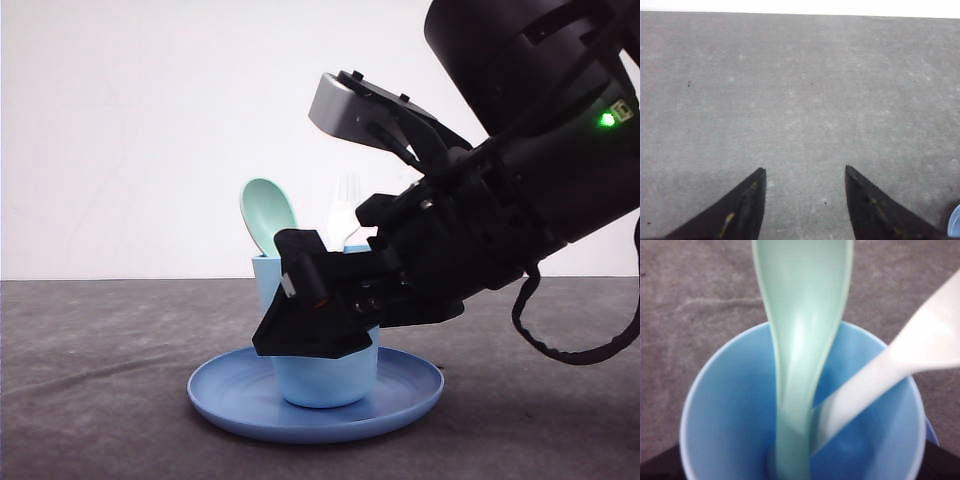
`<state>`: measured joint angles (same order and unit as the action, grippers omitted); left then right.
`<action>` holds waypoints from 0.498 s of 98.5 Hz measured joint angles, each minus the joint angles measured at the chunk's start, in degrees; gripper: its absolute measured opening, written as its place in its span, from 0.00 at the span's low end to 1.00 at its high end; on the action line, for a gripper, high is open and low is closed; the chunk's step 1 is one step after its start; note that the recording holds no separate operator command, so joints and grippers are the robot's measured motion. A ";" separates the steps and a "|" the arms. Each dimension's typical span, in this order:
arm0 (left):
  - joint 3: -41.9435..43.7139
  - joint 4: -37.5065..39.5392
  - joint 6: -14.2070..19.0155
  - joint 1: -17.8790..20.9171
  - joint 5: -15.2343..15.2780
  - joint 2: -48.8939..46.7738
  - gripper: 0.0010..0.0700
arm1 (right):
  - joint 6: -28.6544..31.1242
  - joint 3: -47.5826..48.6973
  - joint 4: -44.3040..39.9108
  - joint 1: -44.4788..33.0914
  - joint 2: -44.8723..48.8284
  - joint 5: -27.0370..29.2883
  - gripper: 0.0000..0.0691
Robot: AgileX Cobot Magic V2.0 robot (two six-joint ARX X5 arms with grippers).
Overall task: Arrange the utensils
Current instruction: 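Lower the cup onto the blue plate and open the right gripper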
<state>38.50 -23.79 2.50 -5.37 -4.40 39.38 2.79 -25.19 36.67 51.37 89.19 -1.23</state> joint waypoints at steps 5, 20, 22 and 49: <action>0.00 0.00 0.00 0.00 0.00 0.00 0.42 | 0.00 0.00 0.00 0.00 0.02 0.00 0.67; 0.00 0.00 0.02 0.00 0.00 0.00 0.42 | 0.00 0.00 0.00 0.00 0.02 0.00 0.68; 0.00 0.00 0.00 0.00 0.00 0.00 0.42 | 0.00 0.00 0.00 0.00 0.02 0.00 0.69; 0.00 0.00 0.00 0.00 0.00 0.00 0.42 | 0.02 0.00 0.00 0.00 0.02 0.00 0.89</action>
<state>38.50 -23.79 2.50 -5.37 -4.40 39.38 2.81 -25.19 36.67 51.37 89.21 -1.23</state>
